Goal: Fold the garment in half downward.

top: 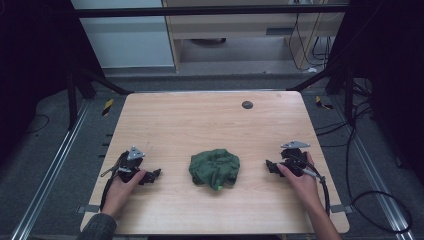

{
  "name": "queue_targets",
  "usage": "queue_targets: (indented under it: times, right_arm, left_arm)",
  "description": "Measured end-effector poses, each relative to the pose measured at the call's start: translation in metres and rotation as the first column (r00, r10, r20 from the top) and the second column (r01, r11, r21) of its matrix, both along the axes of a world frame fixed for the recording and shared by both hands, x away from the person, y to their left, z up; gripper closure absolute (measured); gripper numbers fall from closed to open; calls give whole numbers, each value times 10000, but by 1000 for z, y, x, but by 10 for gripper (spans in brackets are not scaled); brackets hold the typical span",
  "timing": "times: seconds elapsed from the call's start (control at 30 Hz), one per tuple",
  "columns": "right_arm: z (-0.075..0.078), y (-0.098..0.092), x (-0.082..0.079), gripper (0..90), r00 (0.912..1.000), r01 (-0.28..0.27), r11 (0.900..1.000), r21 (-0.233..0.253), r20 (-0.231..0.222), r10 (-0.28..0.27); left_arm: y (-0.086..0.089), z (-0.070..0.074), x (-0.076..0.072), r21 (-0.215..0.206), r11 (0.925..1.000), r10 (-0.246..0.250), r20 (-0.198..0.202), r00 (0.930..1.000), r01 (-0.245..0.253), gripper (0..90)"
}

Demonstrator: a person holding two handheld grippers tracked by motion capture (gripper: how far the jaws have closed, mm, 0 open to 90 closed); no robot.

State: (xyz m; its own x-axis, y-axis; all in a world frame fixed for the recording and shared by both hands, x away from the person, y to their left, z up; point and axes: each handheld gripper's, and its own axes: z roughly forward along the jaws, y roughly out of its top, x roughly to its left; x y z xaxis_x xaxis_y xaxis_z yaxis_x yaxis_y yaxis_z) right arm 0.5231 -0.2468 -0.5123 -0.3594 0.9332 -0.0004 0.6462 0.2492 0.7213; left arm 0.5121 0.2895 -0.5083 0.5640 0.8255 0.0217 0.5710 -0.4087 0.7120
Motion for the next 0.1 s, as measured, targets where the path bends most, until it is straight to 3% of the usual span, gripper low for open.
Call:
queue_targets:
  times: [0.1]
  right_arm:
    - [0,3,0,1,9994,332,9994,56,-11,-332]
  left_arm:
    - [-1,0,0,-4,9999,113,-1,9999,-113,0]
